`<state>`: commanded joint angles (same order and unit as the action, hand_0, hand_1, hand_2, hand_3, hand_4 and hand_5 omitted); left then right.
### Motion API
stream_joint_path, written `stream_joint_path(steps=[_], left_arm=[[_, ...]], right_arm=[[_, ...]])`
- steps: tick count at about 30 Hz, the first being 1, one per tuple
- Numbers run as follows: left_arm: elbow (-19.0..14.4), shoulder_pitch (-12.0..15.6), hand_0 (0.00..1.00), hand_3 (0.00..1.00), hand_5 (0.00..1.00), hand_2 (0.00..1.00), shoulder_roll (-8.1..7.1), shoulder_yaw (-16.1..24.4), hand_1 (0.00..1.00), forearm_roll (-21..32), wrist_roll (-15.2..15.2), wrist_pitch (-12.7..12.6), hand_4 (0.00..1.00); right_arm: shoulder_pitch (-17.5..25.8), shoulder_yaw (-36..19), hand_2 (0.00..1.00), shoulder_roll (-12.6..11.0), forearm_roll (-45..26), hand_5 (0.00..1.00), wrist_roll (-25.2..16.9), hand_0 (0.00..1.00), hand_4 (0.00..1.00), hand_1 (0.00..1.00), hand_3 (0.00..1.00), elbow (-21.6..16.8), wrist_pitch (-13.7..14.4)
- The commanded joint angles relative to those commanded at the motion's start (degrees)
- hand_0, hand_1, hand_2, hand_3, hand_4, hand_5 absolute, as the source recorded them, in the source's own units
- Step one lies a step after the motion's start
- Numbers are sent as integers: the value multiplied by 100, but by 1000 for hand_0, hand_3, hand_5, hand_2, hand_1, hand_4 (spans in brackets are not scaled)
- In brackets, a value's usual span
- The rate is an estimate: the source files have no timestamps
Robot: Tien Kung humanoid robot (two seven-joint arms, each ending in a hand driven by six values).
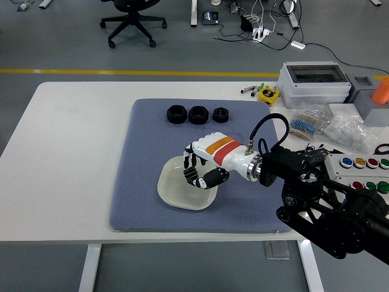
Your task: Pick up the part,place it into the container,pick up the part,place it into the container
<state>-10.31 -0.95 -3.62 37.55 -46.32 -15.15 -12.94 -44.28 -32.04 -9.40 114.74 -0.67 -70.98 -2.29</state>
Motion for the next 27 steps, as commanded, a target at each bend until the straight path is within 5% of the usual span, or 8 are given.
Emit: stream_joint_path(steps=[5,6,13,21,27], left_arm=[[0,0,598,719,709,641,-1,-9,603,2,-2,6,719],[0,-1,598,718,708,638,-1,-11,601,2,-2,7,720],[0,-34,596,718,707,635,4,-71,599,92,25,-6,722],[0,-82,593,715,707,628,-4,-107,599,134,33,-45,724],[0,-106,588,713,706,626,2,-125,598,144,27,-61,726]], right_arm=[[9,25,781,-8,20,588,-33,355,998,541,895,45,26],[12,18,866,-12,22,613,-33,390,998,571,943,53,43],[26,-333,858,-113,91,595,-15,401,998,579,919,210,311],[-220,-524,797,-327,146,571,9,373,998,559,840,877,391],[-571,116,769,-439,-6,532,-28,373,998,554,758,1564,237]])
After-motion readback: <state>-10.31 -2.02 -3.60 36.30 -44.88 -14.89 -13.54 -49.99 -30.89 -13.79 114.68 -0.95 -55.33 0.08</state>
